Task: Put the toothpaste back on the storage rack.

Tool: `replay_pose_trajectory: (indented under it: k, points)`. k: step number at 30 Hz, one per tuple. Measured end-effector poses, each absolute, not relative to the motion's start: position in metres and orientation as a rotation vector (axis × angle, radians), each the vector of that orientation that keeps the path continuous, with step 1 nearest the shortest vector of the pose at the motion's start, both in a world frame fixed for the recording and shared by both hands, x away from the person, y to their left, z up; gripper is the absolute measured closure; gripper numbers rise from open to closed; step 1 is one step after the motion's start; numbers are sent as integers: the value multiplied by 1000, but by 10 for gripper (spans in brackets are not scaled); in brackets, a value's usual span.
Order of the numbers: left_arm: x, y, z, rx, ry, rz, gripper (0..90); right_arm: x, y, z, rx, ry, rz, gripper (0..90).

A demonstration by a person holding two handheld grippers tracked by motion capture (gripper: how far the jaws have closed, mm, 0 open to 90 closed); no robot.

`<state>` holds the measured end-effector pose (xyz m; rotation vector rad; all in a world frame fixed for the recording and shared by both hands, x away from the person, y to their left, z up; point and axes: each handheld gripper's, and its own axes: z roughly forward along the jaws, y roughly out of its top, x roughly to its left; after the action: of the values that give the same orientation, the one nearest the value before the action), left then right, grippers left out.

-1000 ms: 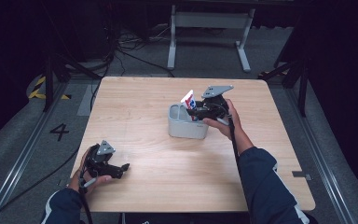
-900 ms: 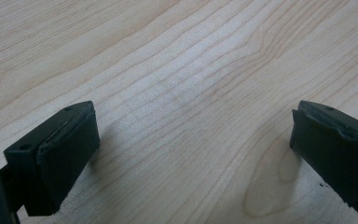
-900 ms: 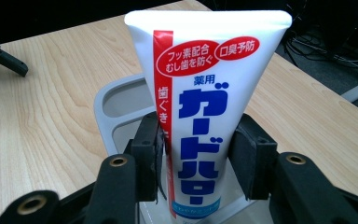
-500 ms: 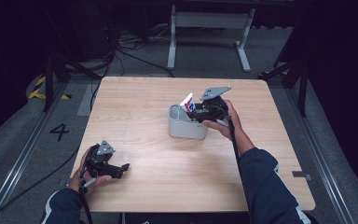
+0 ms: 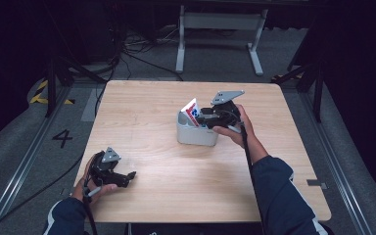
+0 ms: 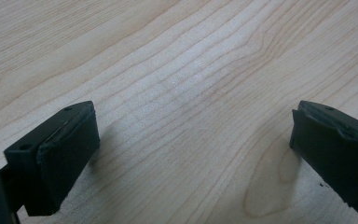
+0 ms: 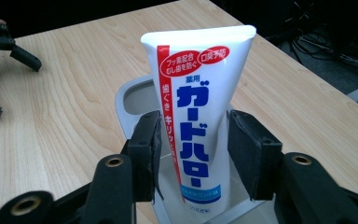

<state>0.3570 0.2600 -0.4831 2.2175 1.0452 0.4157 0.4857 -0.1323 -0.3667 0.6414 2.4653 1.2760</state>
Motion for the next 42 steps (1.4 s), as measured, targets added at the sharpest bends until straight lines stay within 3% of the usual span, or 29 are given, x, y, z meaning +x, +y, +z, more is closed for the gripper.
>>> replay_pose_trajectory:
  k: [42]
  points:
    - [356, 260, -483, 2213, 1056, 407, 21, 452, -155, -346, 623, 2422, 1147, 415]
